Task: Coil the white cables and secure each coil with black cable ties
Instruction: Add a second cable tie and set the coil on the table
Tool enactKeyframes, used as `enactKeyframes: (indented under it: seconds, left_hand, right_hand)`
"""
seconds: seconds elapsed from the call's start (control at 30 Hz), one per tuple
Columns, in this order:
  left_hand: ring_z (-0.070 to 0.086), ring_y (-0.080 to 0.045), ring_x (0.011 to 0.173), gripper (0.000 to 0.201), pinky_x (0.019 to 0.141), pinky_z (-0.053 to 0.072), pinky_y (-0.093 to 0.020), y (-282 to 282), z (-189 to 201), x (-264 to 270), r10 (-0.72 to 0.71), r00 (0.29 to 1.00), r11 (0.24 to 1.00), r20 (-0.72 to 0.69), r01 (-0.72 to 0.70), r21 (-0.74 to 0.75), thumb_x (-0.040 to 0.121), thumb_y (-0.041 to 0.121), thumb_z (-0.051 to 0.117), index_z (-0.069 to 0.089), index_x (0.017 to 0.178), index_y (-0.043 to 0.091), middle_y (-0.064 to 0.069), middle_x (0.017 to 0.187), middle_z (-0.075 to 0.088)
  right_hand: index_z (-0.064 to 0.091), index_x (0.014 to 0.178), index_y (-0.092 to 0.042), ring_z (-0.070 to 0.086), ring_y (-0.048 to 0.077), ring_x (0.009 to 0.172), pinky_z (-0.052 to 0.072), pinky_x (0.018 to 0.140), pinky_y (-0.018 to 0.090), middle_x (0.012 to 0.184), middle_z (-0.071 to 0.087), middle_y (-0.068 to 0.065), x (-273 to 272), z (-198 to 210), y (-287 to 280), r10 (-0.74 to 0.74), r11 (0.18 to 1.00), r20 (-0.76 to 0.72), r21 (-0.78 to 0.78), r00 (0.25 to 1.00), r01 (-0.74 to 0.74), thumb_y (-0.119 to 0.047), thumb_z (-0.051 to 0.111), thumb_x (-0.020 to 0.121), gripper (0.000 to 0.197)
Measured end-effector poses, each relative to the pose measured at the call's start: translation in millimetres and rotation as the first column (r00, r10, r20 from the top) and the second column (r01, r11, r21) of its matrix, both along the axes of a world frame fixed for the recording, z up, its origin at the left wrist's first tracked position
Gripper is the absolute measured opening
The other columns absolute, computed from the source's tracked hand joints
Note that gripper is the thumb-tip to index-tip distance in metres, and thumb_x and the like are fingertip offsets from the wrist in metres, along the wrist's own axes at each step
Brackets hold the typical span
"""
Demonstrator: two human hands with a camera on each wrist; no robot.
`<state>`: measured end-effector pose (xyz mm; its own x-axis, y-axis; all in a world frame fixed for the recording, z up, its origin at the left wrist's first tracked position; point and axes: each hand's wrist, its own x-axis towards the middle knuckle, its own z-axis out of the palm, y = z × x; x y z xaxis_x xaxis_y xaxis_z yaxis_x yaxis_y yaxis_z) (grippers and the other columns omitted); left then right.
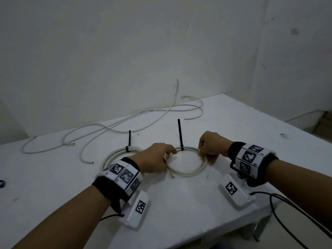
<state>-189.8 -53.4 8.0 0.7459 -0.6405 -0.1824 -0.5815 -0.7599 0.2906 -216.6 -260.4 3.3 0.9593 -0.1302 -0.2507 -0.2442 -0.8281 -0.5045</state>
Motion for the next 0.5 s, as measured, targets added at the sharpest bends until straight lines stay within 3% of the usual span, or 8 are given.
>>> enactKeyframes:
  seconds: [0.07, 0.13, 0.23, 0.3, 0.43, 0.5]
  left_hand:
    - [0.057, -0.016, 0.101, 0.048, 0.079, 0.045, -0.021, 0.2, 9.8, 5.2, 0.050, 0.998, 0.998, -0.036, -0.051, -0.041, 0.083, 0.001, 0.062, 0.052, 0.128, 0.015, -0.003, 0.129, 0.053]
    - [0.057, -0.016, 0.091, 0.037, 0.071, 0.047, -0.021, -5.0, 17.3, 11.6, 0.127, 0.991, 0.985, -0.031, -0.130, -0.114, 0.085, 0.000, 0.057, 0.057, 0.120, 0.011, -0.003, 0.120, 0.058]
    - [0.060, -0.021, 0.094, 0.021, 0.075, 0.048, -0.026, -23.7, 18.3, 18.5, 0.149, 0.981, 0.985, 0.123, -0.137, -0.105, 0.088, 0.013, 0.057, 0.063, 0.108, 0.009, -0.006, 0.109, 0.063]
    - [0.060, -0.027, 0.096, 0.015, 0.075, 0.047, -0.032, -39.2, 11.5, 19.6, 0.082, 0.964, 0.997, 0.253, -0.076, -0.033, 0.088, 0.016, 0.058, 0.062, 0.100, 0.008, -0.009, 0.105, 0.062]
    - [0.053, -0.026, 0.114, 0.031, 0.087, 0.045, -0.035, -60.6, -6.6, 25.6, -0.053, 0.952, 0.996, 0.301, 0.027, 0.088, 0.093, 0.019, 0.053, 0.062, 0.123, 0.018, -0.007, 0.122, 0.057]
    - [0.057, -0.028, 0.111, 0.029, 0.083, 0.047, -0.034, -64.1, -11.4, 30.9, -0.045, 0.953, 0.995, 0.299, 0.016, 0.097, 0.093, 0.015, 0.051, 0.069, 0.116, 0.018, -0.008, 0.118, 0.063]
  right_hand:
    - [0.065, 0.097, 0.008, 0.061, 0.024, 0.052, 0.058, 0.059, 0.034, 0.075, 0.068, 0.018, 1.7, 0.4, -0.1, -0.020, 0.999, -0.012, 0.034, 1.000, 0.020, -0.002, 0.065, 0.083, 0.017]
    - [0.064, 0.098, 0.008, 0.062, 0.026, 0.051, 0.058, 0.054, 0.033, 0.079, 0.068, 0.022, 3.2, 2.8, -1.0, -0.020, 0.999, 0.008, 0.031, 1.000, 0.020, 0.002, 0.058, 0.085, 0.015]
    - [0.064, 0.097, 0.009, 0.061, 0.027, 0.050, 0.056, 0.046, 0.032, 0.080, 0.067, 0.024, 6.1, 7.3, 0.9, 0.012, 1.000, 0.019, 0.010, 1.000, -0.012, 0.002, 0.056, 0.087, 0.015]
    - [0.062, 0.099, 0.006, 0.060, 0.025, 0.049, 0.058, 0.049, 0.034, 0.079, 0.065, 0.021, 7.5, 9.5, 5.4, 0.046, 0.998, -0.011, -0.034, 0.999, -0.046, -0.006, 0.061, 0.087, 0.017]
    - [0.060, 0.092, 0.002, 0.060, 0.024, 0.046, 0.059, 0.053, 0.038, 0.068, 0.063, 0.015, 15.3, 6.5, 9.8, 0.074, 0.987, -0.022, -0.140, 0.997, -0.076, -0.007, 0.064, 0.086, 0.012]
    - [0.056, 0.078, -0.001, 0.059, 0.025, 0.044, 0.060, 0.057, 0.041, 0.061, 0.059, 0.013, 18.8, 5.4, 9.6, 0.074, 0.981, -0.002, -0.180, 0.997, -0.073, 0.000, 0.059, 0.085, 0.007]
